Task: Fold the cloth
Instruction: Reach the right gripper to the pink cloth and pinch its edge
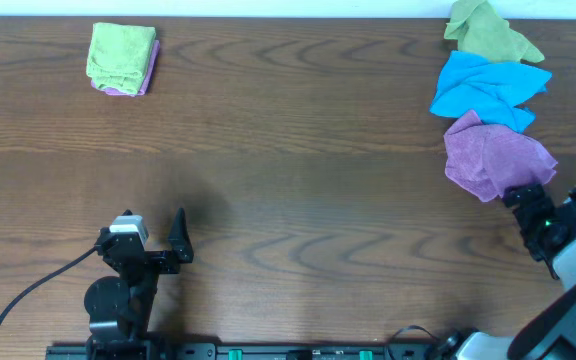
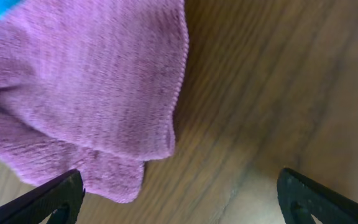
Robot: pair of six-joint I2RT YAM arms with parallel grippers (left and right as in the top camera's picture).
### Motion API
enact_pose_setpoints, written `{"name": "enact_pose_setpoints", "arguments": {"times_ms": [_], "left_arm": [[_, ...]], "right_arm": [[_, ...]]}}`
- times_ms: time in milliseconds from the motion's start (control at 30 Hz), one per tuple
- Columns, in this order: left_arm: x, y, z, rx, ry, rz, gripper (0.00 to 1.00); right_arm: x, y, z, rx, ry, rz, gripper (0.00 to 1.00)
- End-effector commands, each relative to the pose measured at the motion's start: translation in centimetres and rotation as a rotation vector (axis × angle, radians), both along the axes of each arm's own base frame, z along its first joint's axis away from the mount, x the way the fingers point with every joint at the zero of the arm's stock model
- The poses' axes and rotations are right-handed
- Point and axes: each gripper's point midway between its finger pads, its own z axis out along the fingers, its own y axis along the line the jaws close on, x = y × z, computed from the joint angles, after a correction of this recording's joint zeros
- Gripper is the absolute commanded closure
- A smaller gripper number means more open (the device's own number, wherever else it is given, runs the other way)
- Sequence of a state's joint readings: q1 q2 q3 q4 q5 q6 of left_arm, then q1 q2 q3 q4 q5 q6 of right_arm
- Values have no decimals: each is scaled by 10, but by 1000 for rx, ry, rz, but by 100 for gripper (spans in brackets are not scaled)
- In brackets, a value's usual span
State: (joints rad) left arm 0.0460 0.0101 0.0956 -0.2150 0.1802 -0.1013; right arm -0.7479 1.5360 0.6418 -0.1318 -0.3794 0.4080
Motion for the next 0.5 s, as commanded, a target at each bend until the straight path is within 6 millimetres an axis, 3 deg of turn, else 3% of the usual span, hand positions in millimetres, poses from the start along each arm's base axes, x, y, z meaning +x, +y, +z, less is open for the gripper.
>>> {"name": "enact_pose_setpoints", "arguments": {"times_ms": [0,133,367,467], "left_arm": [[0,1,-13,-5,29,3,5],[0,1,-13,-6,29,3,5],[0,1,-13,-6,29,3,5],[0,1,-13,-6,29,3,4]], "right_arm": [[8,4,-6,39,-33,41,1],[12,7,-11,65,-45,53,7],[23,10,-2,86,-111,70,20],[26,9,0,88,-123,61,32]]}}
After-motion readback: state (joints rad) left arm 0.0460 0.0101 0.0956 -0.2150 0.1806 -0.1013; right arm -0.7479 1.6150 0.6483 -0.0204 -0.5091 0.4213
